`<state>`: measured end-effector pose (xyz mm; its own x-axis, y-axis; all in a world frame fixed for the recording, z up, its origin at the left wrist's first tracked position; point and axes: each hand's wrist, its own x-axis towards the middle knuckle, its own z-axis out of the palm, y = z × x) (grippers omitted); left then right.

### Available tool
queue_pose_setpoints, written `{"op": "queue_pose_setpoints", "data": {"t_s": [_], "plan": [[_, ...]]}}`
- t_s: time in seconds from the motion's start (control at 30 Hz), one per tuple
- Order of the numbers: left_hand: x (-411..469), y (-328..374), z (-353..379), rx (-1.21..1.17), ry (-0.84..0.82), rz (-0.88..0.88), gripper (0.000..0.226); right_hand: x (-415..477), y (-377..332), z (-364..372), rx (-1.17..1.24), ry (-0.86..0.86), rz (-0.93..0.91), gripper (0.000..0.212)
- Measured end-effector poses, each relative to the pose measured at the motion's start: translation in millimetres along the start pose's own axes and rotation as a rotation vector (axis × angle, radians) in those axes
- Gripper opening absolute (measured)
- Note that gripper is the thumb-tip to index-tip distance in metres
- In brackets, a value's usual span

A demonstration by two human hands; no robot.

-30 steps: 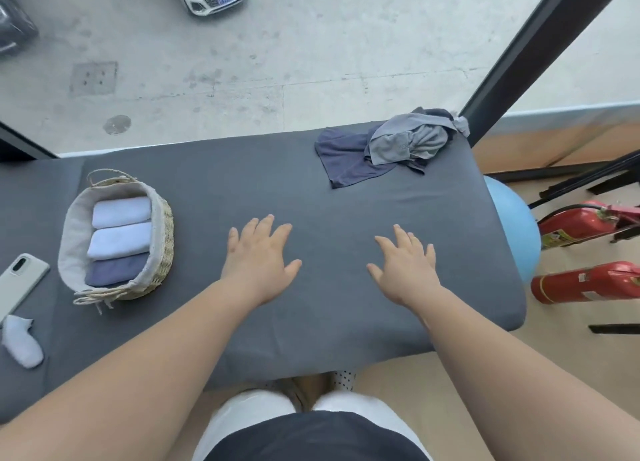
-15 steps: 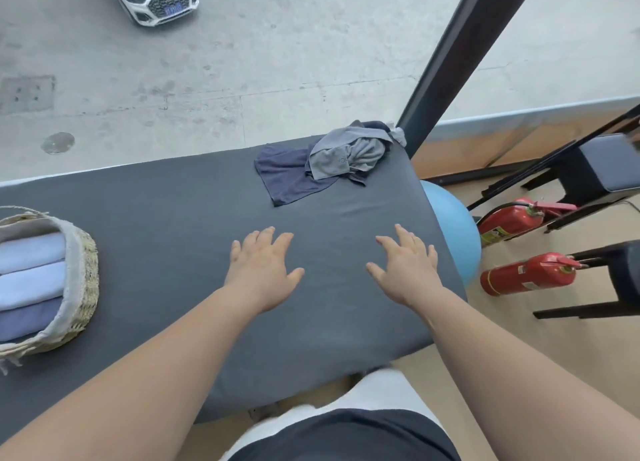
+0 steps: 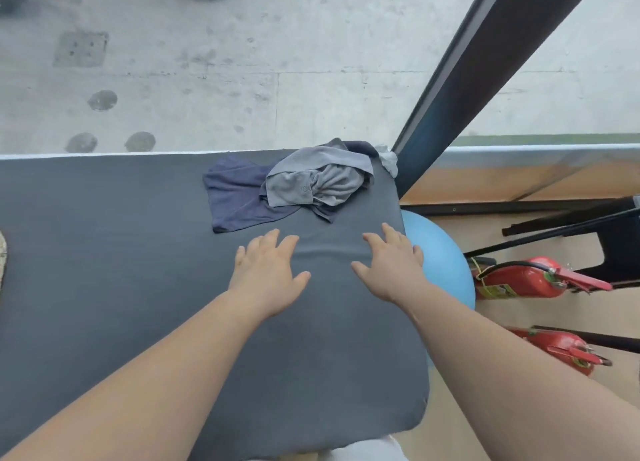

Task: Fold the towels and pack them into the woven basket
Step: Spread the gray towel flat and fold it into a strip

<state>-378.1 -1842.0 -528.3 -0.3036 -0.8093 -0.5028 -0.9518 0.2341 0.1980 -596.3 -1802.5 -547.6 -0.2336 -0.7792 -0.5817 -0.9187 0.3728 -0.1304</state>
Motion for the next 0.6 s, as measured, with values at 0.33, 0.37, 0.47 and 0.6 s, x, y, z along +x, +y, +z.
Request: {"op": "queue_pose_setpoints", "data": {"t_s": [0.33,0.37,0.47,0.6], "plan": [[124.5,8.3,8.8,0.065,-0.002,0.006,0.075,131.4,-7.8,-8.9,0.052,0.056,-0.065,0.075],[136.9,6.9,8.7,0.06,-0.004,0.002,0.077,142.9,-7.9,-11.3,0.054,0.079,-0.06,0.073],[170.5,2.0,6.9,0.062,-0.009,0.024,0.079,171.4,-3.7,-17.0,0.005,0.092,-0.054,0.07],[197.0,3.3,4.5,0.102,-0.077,0.076,0.077,201.0,6.1,-18.6,-0.035,-0.026,-0.023,0.069]]}}
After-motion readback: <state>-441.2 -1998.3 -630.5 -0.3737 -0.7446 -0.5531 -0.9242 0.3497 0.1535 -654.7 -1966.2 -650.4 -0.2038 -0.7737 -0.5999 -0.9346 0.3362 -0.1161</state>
